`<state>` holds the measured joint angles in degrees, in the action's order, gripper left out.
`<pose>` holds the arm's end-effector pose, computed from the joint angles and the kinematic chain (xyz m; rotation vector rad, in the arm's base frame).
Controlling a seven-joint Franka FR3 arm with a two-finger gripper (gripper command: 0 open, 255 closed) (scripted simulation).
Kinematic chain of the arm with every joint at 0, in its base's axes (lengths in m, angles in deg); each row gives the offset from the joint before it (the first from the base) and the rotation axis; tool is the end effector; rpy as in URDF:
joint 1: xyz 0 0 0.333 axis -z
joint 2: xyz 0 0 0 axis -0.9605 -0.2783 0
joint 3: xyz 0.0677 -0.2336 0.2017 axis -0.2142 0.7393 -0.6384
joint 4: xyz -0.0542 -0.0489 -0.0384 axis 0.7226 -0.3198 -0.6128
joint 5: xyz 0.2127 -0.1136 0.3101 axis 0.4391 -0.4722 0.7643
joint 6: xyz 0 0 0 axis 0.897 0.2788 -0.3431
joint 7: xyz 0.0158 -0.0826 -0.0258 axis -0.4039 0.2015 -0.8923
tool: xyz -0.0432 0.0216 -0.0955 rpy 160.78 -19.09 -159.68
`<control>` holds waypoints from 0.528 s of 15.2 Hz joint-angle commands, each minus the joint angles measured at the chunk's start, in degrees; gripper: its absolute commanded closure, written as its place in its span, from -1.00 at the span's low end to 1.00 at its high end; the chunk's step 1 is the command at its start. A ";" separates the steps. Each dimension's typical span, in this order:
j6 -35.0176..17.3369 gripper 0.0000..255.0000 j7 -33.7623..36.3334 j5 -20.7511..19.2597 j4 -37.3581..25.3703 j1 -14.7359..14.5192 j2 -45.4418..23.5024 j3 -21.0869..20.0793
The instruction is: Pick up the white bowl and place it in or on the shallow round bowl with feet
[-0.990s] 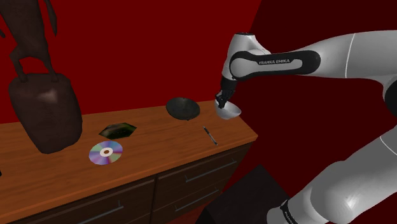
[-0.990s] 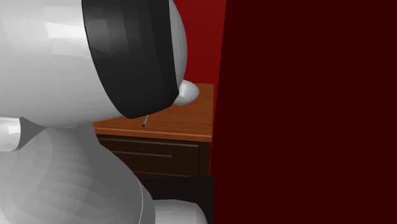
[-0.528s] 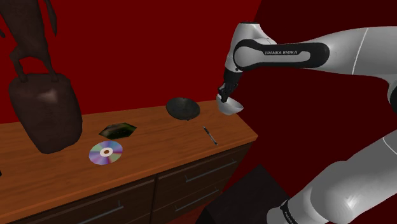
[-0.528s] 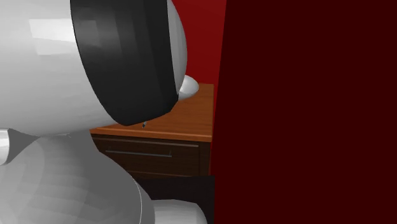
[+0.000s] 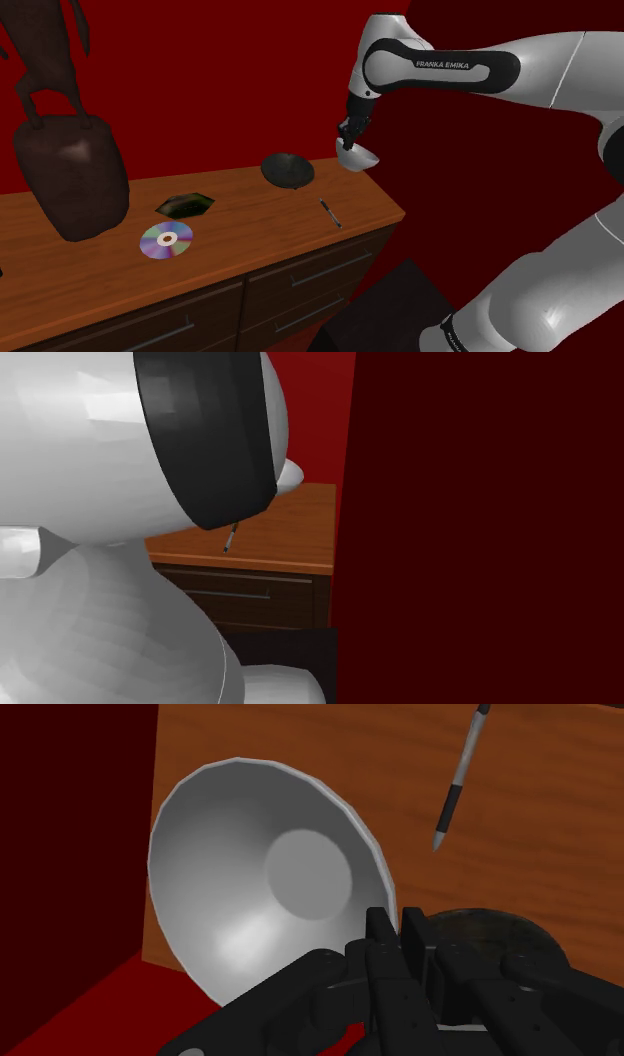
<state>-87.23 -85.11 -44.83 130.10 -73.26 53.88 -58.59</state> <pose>0.5403 0.0434 0.5250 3.0460 0.1247 -0.0074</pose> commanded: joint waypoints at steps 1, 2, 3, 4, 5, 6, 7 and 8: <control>1.64 1.00 2.14 -0.24 -4.49 -1.00 -3.09 -1.18; 2.49 1.00 3.19 -0.41 -6.81 -1.52 -4.68 -1.75; 3.38 1.00 4.22 -0.62 -9.23 -2.07 -6.32 -2.27; 4.33 1.00 5.25 -0.87 -11.76 -2.65 -8.03 -2.77; 5.33 1.00 6.25 -1.15 -14.41 -3.25 -9.80 -3.25; 6.40 1.00 7.24 -1.46 -17.19 -3.89 -11.65 -3.69; 7.53 1.00 8.20 -1.81 -20.12 -4.57 -13.57 -4.11; 8.75 1.00 9.14 -2.19 -23.22 -5.28 -15.58 -4.49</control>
<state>-79.79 -77.13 -46.60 110.50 -77.76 40.74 -62.61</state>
